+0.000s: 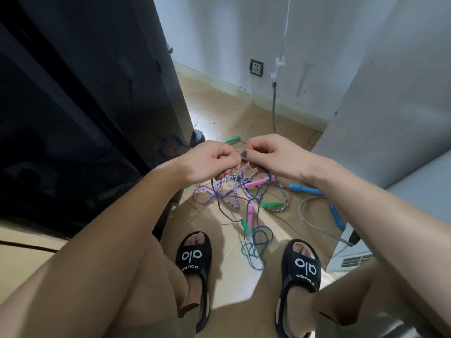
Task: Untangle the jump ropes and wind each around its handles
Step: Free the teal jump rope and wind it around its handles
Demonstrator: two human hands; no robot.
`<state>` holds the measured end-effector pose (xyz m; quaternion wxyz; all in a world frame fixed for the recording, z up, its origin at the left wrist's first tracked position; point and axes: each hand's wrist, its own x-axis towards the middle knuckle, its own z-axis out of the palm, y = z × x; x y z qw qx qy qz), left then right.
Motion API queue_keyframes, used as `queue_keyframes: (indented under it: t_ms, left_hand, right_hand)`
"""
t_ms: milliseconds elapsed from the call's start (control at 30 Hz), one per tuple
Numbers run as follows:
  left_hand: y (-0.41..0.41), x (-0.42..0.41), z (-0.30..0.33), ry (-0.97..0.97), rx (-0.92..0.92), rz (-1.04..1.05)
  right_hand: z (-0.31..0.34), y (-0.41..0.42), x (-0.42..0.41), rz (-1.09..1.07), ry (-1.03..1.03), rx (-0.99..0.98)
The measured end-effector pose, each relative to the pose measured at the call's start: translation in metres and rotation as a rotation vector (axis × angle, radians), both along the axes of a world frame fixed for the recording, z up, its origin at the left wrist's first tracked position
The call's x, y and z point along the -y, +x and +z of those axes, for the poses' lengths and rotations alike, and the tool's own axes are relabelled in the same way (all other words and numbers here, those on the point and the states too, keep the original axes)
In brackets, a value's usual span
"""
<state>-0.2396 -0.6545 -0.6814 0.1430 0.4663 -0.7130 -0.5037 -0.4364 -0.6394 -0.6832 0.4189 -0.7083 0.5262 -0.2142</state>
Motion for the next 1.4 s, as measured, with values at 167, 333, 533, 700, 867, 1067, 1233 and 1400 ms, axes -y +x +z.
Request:
queue_keyframes:
  t_ms: [167, 333, 533, 700, 867, 1067, 1233, 1400]
  left_hand:
    - [0.004, 0.003, -0.004, 0.011, 0.04, -0.001]
    - [0.007, 0.004, -0.001, -0.008, 0.053, 0.023]
    - [0.007, 0.003, 0.002, -0.022, 0.036, 0.014]
    - [0.003, 0.002, 0.0, -0.005, 0.025, -0.005]
    - [0.006, 0.004, -0.003, 0.033, -0.009, -0.009]
    - [0.001, 0.005, -0.004, 0.002, 0.027, -0.031]
    - [0.005, 0.007, -0.005, 0.011, 0.043, -0.007]
    - [0.008, 0.005, -0.003, 0.016, 0.054, -0.016]
  right_hand:
    - [-0.003, -0.005, 0.001, -0.002, -0.158, -0.248]
    - [-0.01, -0.052, 0.025, -0.239, -0.138, -0.578]
    - [-0.019, -0.059, 0.023, -0.23, 0.026, -0.589]
    - [-0.004, 0.005, -0.001, -0.007, 0.124, 0.033]
    - [0.003, 0.002, 0.0, -0.025, 0.16, 0.12]
    - [-0.002, 0.001, 0.001, -0.051, 0.283, 0.153]
    - [0.0, -0.007, 0.003, 0.001, 0.195, 0.067]
    - [0.0, -0.023, 0.013, -0.033, 0.061, -0.108]
